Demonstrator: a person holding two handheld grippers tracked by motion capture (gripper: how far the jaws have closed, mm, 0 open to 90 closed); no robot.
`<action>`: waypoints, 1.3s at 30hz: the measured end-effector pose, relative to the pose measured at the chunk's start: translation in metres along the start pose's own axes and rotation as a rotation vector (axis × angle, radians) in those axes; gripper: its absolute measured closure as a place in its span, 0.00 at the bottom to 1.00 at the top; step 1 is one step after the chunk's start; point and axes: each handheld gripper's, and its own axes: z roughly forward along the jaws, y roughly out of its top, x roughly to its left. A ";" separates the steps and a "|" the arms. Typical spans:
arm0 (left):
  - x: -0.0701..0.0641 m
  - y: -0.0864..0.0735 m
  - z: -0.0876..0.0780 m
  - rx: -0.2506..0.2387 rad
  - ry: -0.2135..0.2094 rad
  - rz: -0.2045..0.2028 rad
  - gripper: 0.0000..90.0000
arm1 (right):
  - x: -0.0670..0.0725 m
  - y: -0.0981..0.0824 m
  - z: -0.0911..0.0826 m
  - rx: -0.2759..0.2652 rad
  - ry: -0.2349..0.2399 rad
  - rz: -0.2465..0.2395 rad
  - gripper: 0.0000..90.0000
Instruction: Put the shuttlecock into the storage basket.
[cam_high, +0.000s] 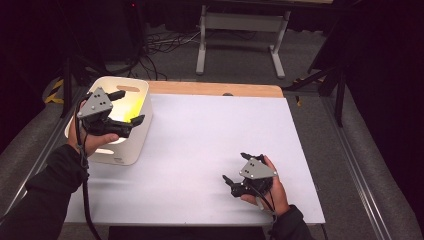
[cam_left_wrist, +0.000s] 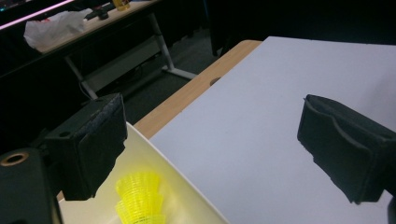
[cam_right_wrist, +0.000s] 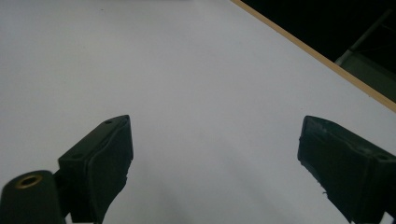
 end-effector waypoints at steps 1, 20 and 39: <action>-0.001 0.000 0.000 -0.001 -0.005 0.002 0.10 | 0.000 0.000 0.000 -0.001 -0.001 -0.001 0.12; -0.020 -0.007 -0.001 -0.028 -0.033 0.025 0.10 | 0.001 0.001 -0.003 -0.035 0.010 -0.009 0.12; -0.045 -0.008 0.003 -0.044 -0.086 0.072 0.10 | 0.003 0.001 -0.003 -0.038 0.022 -0.012 0.12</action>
